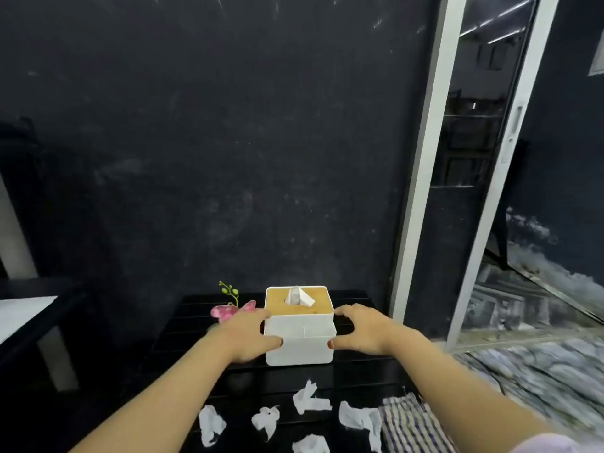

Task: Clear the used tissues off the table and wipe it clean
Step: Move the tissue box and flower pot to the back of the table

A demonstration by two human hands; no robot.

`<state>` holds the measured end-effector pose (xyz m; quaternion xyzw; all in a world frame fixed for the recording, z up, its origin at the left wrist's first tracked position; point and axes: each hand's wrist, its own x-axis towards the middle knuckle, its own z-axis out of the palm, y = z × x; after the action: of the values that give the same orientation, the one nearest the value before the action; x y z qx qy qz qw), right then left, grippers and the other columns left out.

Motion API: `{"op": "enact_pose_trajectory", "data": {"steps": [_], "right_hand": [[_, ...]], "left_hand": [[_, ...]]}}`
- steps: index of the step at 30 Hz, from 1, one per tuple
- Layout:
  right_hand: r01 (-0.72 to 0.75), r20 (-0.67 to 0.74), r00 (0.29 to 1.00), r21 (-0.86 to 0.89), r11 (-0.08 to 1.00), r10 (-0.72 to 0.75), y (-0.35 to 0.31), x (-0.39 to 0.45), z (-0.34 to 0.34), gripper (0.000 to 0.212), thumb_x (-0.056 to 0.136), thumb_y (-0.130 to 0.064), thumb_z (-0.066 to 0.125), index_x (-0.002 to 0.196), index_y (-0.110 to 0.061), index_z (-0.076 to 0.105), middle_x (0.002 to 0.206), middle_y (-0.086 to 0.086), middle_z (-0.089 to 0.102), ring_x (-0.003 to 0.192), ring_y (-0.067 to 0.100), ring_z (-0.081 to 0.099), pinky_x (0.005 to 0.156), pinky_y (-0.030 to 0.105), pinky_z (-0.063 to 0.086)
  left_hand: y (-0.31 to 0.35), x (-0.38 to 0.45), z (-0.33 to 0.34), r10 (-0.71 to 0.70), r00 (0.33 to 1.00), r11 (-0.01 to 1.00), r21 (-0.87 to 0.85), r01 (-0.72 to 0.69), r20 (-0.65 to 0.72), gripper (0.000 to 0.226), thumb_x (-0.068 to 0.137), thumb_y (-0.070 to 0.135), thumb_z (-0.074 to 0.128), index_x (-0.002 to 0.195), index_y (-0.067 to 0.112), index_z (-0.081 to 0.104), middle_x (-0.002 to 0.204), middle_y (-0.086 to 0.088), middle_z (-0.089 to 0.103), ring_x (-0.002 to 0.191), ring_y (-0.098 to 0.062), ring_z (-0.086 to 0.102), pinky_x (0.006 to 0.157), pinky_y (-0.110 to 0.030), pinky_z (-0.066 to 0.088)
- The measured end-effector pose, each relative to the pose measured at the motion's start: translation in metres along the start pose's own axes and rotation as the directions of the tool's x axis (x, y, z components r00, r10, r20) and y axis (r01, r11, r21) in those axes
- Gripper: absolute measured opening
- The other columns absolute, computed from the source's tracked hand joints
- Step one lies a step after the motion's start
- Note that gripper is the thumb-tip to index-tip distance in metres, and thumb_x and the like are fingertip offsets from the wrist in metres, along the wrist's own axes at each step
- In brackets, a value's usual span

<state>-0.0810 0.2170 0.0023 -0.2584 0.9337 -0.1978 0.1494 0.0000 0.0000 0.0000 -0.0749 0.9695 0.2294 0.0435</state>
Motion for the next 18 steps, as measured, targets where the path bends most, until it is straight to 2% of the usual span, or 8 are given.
{"op": "enact_pose_trajectory", "data": {"steps": [1,3,5,7,11,13,18], "right_hand": [[-0.002,-0.002,1.000,0.008,1.000,0.002,0.004,0.005,0.002,0.076,0.074,-0.047,0.064,0.138,-0.024,0.030,0.143,0.005,0.037,0.128,0.026,0.039,0.107,0.045,0.036],[-0.012,-0.003,1.000,0.004,1.000,0.012,0.011,0.017,0.006,0.074,0.075,-0.045,0.064,0.137,-0.025,0.029,0.144,0.006,0.036,0.129,0.027,0.039,0.107,0.044,0.036],[-0.017,0.002,1.000,0.008,1.000,0.017,0.018,0.029,0.012,0.075,0.075,-0.043,0.065,0.138,-0.026,0.028,0.144,0.006,0.035,0.129,0.027,0.038,0.108,0.044,0.035],[-0.006,-0.014,1.000,0.031,1.000,0.006,0.023,0.040,0.018,0.075,0.074,-0.041,0.066,0.137,-0.027,0.027,0.142,0.005,0.037,0.128,0.025,0.039,0.107,0.043,0.036],[0.010,-0.044,0.999,0.083,0.997,-0.006,0.031,0.063,0.032,0.078,0.072,-0.039,0.069,0.136,-0.031,0.026,0.138,0.004,0.039,0.124,0.023,0.040,0.106,0.042,0.037],[0.013,-0.051,0.999,0.112,0.994,-0.008,0.034,0.073,0.039,0.081,0.069,-0.040,0.071,0.135,-0.032,0.024,0.137,0.002,0.040,0.123,0.022,0.041,0.105,0.043,0.039],[0.030,-0.085,0.996,0.162,0.986,-0.016,0.040,0.093,0.053,0.090,0.061,-0.039,0.074,0.132,-0.038,0.019,0.128,-0.001,0.045,0.112,0.018,0.048,0.098,0.043,0.046]], "left_hand": [[0.001,0.006,0.004,-0.001,1.000,1.000,-0.015,0.001,0.003,0.057,0.078,0.046,0.056,0.130,0.028,0.042,0.153,-0.001,0.024,0.133,-0.020,0.035,0.101,-0.035,0.039],[-0.001,0.019,0.014,0.002,1.000,0.999,-0.034,-0.002,-0.003,0.046,0.083,0.036,0.055,0.126,0.022,0.046,0.137,-0.002,0.044,0.109,-0.016,0.045,0.081,-0.028,0.042],[-0.005,0.036,0.025,-0.017,1.000,0.995,-0.098,0.015,-0.017,0.046,0.082,0.031,0.057,0.125,0.021,0.046,0.116,0.004,0.052,0.096,-0.014,0.047,0.078,-0.026,0.043],[-0.012,0.051,0.036,-0.044,0.997,0.988,-0.154,0.034,-0.063,0.049,0.076,0.032,0.060,0.123,0.026,0.045,0.111,0.008,0.054,0.096,-0.014,0.053,0.085,-0.030,0.049],[-0.024,0.082,0.057,-0.095,0.989,0.990,-0.118,0.081,-0.115,0.065,0.061,0.043,0.057,0.122,0.028,0.039,0.120,0.000,0.049,0.106,-0.021,0.053,0.083,-0.040,0.052],[-0.028,0.096,0.065,-0.103,0.984,0.991,-0.103,0.089,-0.146,0.076,0.055,0.046,0.057,0.125,0.024,0.036,0.126,-0.005,0.045,0.109,-0.023,0.050,0.084,-0.040,0.052],[-0.030,0.111,0.076,-0.160,0.970,0.980,-0.143,0.135,-0.184,0.103,0.056,0.037,0.077,0.139,0.012,0.021,0.142,-0.008,0.030,0.123,-0.024,0.043,0.089,-0.036,0.050]]}}
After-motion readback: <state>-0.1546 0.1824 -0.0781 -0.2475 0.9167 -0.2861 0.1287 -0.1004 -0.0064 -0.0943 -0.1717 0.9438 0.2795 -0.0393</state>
